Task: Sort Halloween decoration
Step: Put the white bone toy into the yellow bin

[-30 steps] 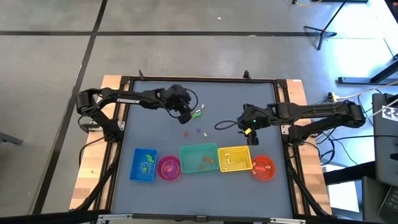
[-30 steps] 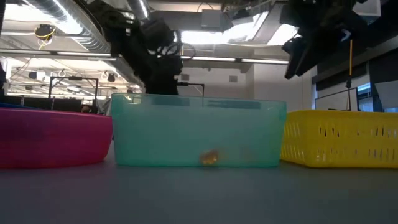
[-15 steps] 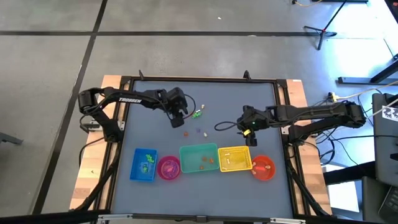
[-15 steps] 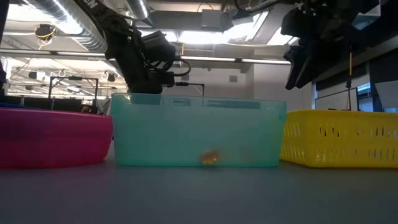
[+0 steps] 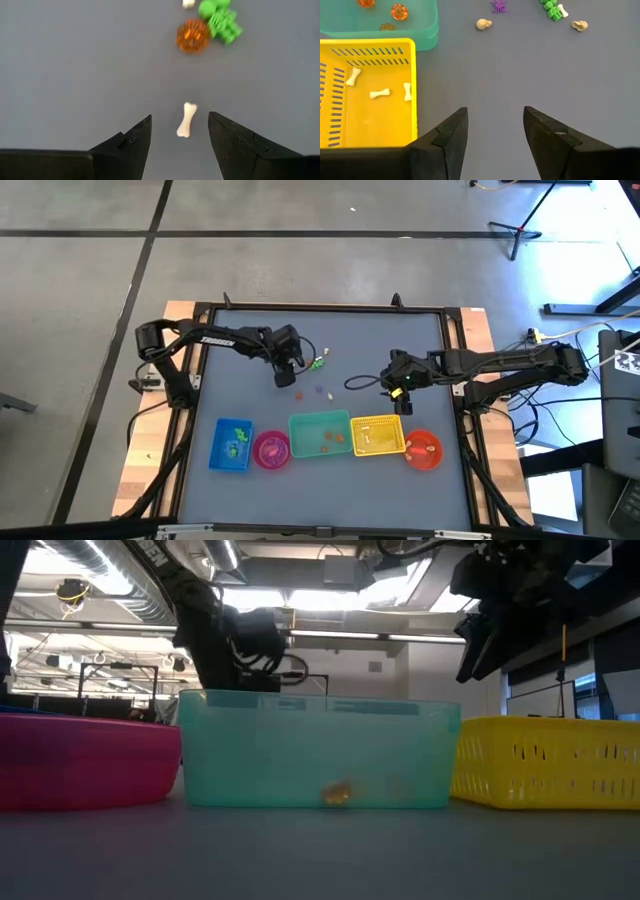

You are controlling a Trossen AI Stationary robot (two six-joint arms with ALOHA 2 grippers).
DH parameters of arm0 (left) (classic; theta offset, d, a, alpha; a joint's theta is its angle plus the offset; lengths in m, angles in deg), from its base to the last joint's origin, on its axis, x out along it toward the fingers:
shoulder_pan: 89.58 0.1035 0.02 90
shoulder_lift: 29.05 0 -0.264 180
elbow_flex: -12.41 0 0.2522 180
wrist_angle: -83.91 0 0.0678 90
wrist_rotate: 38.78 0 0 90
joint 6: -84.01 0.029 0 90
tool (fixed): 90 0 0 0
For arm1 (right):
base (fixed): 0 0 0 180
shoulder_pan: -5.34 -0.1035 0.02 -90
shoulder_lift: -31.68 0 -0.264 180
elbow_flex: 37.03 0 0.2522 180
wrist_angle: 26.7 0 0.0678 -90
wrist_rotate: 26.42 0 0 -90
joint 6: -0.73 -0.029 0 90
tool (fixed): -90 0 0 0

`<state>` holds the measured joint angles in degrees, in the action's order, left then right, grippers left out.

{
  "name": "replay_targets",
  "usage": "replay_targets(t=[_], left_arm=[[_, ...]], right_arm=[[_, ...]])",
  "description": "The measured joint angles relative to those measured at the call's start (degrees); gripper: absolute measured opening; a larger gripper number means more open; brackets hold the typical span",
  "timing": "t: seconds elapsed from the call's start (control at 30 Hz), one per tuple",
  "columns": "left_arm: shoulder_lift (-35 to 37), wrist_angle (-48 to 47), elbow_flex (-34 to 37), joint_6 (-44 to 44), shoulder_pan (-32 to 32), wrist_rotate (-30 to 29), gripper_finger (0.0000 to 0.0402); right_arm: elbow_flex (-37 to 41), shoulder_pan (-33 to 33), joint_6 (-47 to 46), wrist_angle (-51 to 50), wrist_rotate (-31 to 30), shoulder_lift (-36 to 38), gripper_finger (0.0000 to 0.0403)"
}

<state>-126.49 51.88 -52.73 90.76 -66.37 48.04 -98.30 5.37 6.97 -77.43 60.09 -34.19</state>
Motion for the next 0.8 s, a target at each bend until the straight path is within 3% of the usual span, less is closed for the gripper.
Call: replay_targets(t=[0.33,0.8], left_arm=[[-2.8,-0.7,-0.2,-0.2,1.3,0.4,0.0176],[-3.0,-2.3,-0.2,-0.7,1.5,1.9,0.0112]], right_arm=[[0.0,0.0,0.0,0.0,0.0,0.0,0.0189],[0.0,0.0,0.0,0.0,0.0,0.0,0.0189]])
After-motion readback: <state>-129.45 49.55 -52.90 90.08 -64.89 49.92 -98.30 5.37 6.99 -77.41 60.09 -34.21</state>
